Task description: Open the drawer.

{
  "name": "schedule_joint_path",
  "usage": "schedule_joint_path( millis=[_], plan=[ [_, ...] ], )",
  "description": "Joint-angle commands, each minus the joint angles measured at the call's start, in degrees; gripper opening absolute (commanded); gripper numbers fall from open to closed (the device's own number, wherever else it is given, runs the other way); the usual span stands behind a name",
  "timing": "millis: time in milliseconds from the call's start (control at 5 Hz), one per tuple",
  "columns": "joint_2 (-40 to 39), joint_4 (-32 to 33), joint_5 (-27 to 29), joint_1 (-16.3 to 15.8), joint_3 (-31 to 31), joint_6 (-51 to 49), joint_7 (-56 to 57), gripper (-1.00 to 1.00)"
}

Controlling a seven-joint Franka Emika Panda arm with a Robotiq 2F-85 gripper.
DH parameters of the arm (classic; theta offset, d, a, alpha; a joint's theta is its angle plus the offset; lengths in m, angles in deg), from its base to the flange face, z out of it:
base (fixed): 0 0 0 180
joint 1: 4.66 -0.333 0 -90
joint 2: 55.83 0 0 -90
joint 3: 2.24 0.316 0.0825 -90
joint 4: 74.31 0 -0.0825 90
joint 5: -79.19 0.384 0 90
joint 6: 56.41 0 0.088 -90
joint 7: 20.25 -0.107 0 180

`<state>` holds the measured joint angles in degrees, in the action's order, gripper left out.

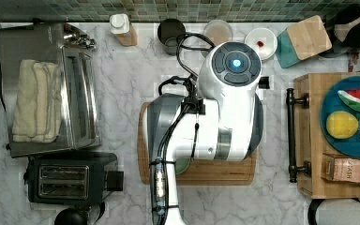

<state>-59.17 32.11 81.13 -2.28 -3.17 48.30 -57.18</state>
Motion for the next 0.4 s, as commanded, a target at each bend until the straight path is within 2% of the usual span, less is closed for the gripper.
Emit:
schedule_joint_path(
  millis=[200, 400],
  plan=[
    [3.76, 9.17, -0.42, 0.84, -0.65, 10.93, 6.69, 1.0],
    [2.92, 9.77, -1.58, 2.45, -2.05, 12.06, 17.51, 1.0]
  ],
)
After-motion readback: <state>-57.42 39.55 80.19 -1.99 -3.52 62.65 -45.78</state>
